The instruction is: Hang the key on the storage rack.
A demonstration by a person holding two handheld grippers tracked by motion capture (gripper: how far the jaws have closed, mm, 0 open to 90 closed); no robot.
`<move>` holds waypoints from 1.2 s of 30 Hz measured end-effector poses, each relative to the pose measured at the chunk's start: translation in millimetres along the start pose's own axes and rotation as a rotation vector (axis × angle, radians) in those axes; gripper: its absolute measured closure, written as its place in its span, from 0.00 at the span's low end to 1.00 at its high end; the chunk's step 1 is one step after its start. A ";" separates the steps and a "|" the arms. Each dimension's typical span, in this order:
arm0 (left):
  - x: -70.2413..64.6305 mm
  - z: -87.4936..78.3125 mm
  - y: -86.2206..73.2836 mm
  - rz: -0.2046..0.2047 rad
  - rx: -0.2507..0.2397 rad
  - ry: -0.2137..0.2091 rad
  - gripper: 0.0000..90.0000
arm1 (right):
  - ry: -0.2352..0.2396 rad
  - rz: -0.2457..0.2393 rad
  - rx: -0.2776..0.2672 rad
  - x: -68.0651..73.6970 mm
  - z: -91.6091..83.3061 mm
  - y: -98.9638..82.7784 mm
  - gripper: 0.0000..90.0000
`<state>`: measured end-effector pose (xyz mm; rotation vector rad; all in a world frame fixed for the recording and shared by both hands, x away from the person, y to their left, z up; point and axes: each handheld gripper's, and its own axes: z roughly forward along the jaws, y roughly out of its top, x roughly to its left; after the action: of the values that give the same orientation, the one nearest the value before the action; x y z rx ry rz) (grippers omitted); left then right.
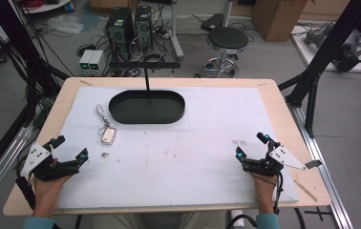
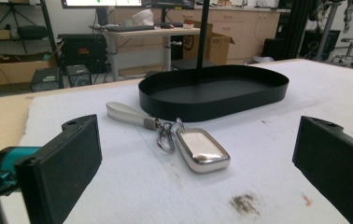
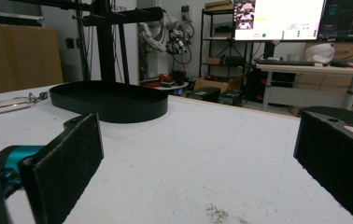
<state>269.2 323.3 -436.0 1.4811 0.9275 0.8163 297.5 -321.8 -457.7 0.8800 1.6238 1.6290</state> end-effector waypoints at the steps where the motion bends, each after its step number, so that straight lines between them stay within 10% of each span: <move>1: 0.5 1.5 5.4 0.000 0.016 0.004 0.02 | 0.000 -0.001 0.002 -0.3 -0.1 0.0 0.01; 16: 7.2 50.1 86.6 0.020 0.198 0.000 0.02 | 0.000 0.002 -0.002 -0.1 0.3 0.1 0.01; 36: 27.8 129.4 118.8 -0.012 0.453 0.082 0.02 | 0.000 0.000 -0.002 0.0 0.3 0.1 0.01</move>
<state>408.9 286.1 -332.3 1.8367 1.2395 0.6890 297.7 -321.6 -457.7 0.8789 1.6217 1.6309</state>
